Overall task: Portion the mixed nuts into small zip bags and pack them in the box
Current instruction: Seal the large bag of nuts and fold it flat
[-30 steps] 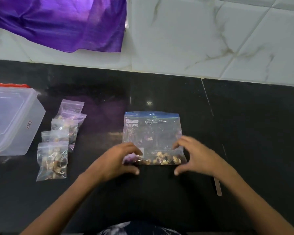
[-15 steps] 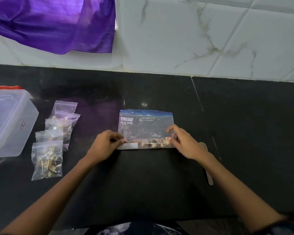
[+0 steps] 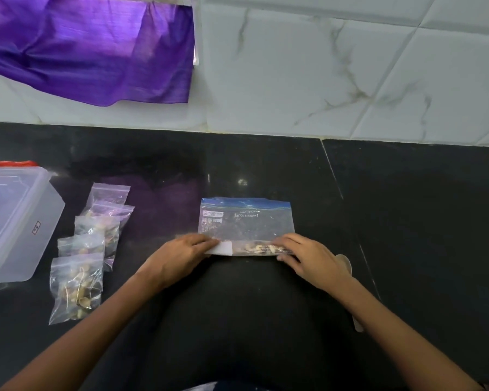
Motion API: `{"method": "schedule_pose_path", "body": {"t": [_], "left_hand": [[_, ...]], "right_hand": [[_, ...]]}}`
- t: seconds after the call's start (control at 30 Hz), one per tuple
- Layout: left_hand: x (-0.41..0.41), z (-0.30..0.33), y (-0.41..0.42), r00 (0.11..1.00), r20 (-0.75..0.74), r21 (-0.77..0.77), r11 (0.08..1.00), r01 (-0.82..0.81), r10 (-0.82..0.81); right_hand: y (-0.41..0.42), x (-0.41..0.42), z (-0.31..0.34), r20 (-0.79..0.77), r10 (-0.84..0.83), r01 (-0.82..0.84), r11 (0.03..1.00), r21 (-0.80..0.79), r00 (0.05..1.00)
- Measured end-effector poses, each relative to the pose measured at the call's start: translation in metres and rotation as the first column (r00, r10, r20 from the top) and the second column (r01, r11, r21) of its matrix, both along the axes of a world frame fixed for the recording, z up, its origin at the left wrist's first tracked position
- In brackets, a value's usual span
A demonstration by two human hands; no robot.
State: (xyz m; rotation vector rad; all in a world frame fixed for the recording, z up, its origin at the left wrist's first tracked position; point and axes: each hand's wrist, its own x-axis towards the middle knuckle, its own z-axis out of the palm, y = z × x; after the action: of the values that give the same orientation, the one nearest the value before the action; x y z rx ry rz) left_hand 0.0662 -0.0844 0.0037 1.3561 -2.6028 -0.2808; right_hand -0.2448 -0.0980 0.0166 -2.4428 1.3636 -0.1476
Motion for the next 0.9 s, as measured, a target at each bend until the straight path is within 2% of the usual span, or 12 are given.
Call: {"method": "schedule_pose_path", "body": {"t": [0.1, 0.17, 0.2, 0.27, 0.3, 0.37, 0.43, 0.5, 0.6, 0.73, 0.8, 0.9], "left_hand": [[-0.006, 0.004, -0.025, 0.944, -0.234, 0.235, 0.955, -0.179, 0.234], [-0.012, 0.004, -0.035, 0.900, -0.176, 0.302, 0.892, -0.335, 0.398], [-0.017, 0.003, -0.036, 0.874, -0.122, 0.270, 0.863, -0.428, 0.471], [-0.031, 0.007, -0.033, 0.829, -0.066, 0.073, 0.831, -0.551, 0.556], [-0.038, 0.008, -0.028, 0.855, -0.080, -0.032, 0.856, -0.516, 0.512], [-0.045, 0.005, -0.018, 0.952, -0.102, -0.152, 0.941, -0.302, 0.289], [-0.041, -0.001, -0.013, 0.980, -0.093, -0.139, 0.972, -0.190, 0.179], [-0.034, -0.003, -0.010, 0.984, -0.038, -0.059, 0.983, -0.175, 0.173], [-0.028, -0.003, -0.021, 0.983, -0.016, 0.023, 0.983, -0.181, 0.182], [-0.031, 0.011, -0.063, 0.911, -0.191, 0.305, 0.904, -0.300, 0.367], [-0.033, 0.015, -0.081, 0.882, -0.157, 0.299, 0.873, -0.386, 0.444], [-0.035, 0.011, -0.098, 0.791, -0.140, 0.298, 0.787, -0.540, 0.596]], "right_hand": [[-0.027, 0.008, 0.006, 0.083, -0.111, 0.094, 0.978, 0.187, 0.990], [-0.039, 0.013, 0.004, 0.089, -0.165, 0.141, 0.964, 0.227, 0.982], [-0.042, 0.016, 0.000, 0.107, -0.193, 0.169, 0.965, 0.199, 0.975], [-0.042, 0.023, -0.006, 0.148, -0.214, 0.212, 0.977, 0.031, 0.966], [-0.040, 0.026, -0.008, 0.123, -0.192, 0.205, 0.974, -0.098, 0.974], [-0.033, 0.028, -0.013, 0.018, -0.121, 0.120, 0.933, -0.338, 0.992], [-0.027, 0.024, -0.015, -0.052, -0.072, 0.044, 0.906, -0.420, 0.996], [-0.023, 0.018, -0.015, -0.136, -0.055, 0.000, 0.926, -0.377, 0.989], [-0.030, 0.017, -0.012, -0.122, -0.079, 0.033, 0.938, -0.346, 0.989], [-0.058, 0.026, 0.000, -0.034, -0.095, 0.084, 0.965, -0.250, 0.995], [-0.073, 0.031, 0.000, -0.065, -0.130, 0.112, 0.966, -0.231, 0.989], [-0.088, 0.044, -0.003, -0.087, -0.175, 0.160, 0.975, -0.152, 0.981]]}}
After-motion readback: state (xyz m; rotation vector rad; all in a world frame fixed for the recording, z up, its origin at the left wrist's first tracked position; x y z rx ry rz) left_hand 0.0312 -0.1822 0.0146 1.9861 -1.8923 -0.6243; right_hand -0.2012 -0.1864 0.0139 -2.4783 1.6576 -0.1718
